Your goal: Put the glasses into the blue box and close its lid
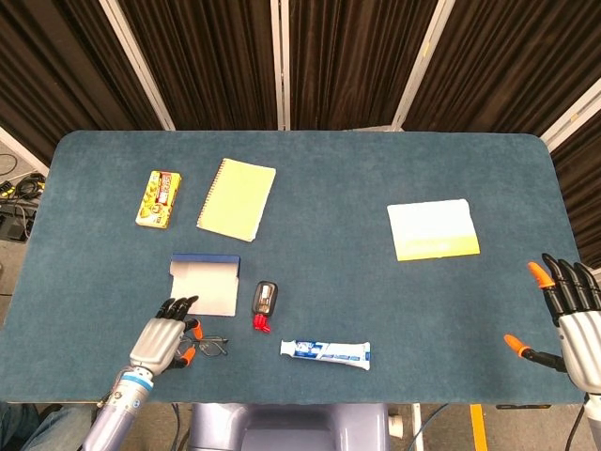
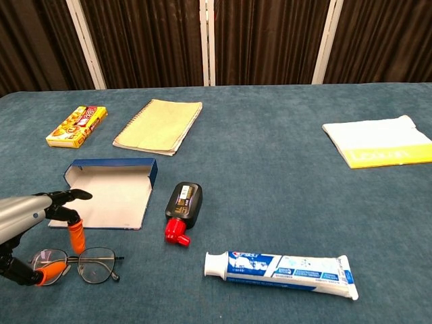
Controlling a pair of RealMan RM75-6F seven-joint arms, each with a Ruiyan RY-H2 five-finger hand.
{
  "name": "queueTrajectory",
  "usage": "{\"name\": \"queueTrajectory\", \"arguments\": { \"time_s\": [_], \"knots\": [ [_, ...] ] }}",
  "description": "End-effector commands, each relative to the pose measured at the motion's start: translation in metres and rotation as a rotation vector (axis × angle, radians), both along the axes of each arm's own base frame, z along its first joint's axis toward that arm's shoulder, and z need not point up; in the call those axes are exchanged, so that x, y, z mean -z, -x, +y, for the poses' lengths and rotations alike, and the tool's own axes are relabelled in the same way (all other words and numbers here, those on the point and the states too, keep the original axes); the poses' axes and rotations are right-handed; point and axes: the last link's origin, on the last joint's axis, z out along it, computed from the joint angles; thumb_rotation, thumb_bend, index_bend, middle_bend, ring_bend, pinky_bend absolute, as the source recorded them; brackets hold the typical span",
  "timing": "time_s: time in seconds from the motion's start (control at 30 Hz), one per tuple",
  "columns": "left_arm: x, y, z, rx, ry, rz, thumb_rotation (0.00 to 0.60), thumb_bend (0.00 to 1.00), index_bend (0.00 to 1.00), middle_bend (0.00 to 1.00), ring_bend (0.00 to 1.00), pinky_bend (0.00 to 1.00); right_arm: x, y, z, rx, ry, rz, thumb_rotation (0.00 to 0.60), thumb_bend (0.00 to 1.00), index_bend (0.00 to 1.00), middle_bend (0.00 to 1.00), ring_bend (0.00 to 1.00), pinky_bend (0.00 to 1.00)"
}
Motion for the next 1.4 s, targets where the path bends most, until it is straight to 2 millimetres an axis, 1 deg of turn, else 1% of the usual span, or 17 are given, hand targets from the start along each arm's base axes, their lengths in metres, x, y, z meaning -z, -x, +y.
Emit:
{"name": "queueTrajectory", "arguments": {
  "time_s": [0.03, 0.6, 1.03, 1.23, 1.4],
  "knots": [
    [0.001, 0.001, 0.001, -0.007, -0.006, 0.007, 0.600, 0.41, 0.46, 0.00, 0.00, 0.00, 0.000, 0.001, 0.000, 0.002, 0.000, -0.001, 0.600, 0.00, 0.00, 0.00, 0.00, 0.00],
    [0.011, 0.000, 0.004, -0.004, -0.015, 0.018, 0.600, 0.43, 0.47, 0.00, 0.00, 0.00, -0.002, 0.000, 0.001, -0.003, -0.003, -0.006, 0.600, 0.00, 0.00, 0.00, 0.00, 0.00],
    [0.015, 0.000, 0.004, -0.006, -0.008, 0.032, 0.600, 0.46, 0.55, 0.00, 0.00, 0.00, -0.002, 0.000, 0.001, -0.004, -0.004, -0.004, 0.600, 0.00, 0.00, 0.00, 0.00, 0.00],
    [0.014, 0.000, 0.004, -0.008, -0.010, 0.036, 0.600, 0.48, 0.57, 0.00, 0.00, 0.00, -0.002, 0.000, 0.001, -0.005, -0.005, -0.003, 0.600, 0.00, 0.00, 0.00, 0.00, 0.00],
    [0.011, -0.002, 0.006, -0.007, -0.021, 0.029, 0.600, 0.49, 0.57, 0.00, 0.00, 0.00, -0.002, 0.000, 0.001, -0.005, -0.005, -0.004, 0.600, 0.00, 0.00, 0.00, 0.00, 0.00]
  ]
}}
